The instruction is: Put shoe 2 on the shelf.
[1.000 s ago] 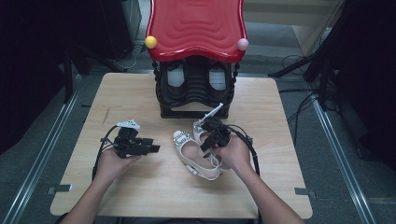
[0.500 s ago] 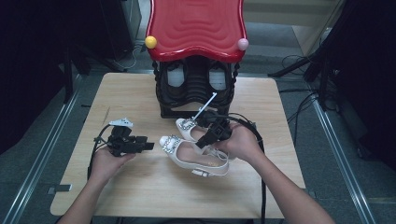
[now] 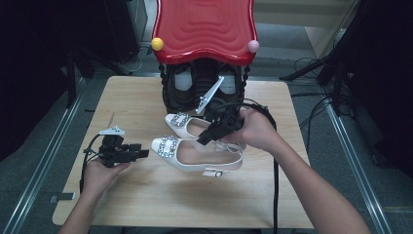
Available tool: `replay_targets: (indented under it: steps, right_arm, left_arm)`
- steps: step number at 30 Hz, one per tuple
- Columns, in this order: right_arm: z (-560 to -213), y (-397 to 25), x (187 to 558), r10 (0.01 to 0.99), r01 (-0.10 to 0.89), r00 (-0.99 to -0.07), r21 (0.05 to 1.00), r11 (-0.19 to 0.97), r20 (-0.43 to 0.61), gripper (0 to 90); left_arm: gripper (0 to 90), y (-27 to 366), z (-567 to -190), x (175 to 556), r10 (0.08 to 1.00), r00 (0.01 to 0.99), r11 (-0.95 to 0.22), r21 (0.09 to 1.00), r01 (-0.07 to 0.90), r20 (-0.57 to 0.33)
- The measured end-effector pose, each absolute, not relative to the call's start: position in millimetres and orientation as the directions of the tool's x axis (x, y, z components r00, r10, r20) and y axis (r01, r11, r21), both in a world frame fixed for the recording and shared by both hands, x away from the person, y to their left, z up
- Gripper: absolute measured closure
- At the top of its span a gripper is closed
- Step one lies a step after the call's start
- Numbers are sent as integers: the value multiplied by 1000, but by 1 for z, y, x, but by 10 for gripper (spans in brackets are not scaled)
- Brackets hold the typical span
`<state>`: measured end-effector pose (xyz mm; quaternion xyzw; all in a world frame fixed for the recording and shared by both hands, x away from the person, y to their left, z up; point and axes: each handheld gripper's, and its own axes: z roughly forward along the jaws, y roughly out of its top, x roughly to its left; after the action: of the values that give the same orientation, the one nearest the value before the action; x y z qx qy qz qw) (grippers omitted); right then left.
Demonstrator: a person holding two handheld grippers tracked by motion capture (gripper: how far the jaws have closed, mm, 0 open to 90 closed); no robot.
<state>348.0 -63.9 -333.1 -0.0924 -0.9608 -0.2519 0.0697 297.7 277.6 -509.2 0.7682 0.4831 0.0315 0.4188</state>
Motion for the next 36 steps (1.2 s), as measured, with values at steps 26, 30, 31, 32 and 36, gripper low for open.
replay_targets:
  steps: [26,30,31,32,36]
  right_arm:
    - [-191,-80,397,138,243,-969,697,674,204,858]
    - [-172,-82,401,199,307,-952,733,607,234,858]
    - [-168,-82,402,227,327,-945,741,587,237,859]
    - [-164,-82,404,248,355,-934,743,567,257,859]
    - [-151,-83,413,342,440,-890,762,475,302,859]
  left_arm:
    - [466,283,-511,294,772,514,-153,675,721,-374]
    - [466,283,-511,295,770,517,-161,670,724,-374]
    - [466,283,-511,295,769,516,-160,669,726,-377]
    - [466,283,-511,295,767,518,-162,667,727,-378]
    - [466,281,-512,296,766,523,-165,671,723,-375]
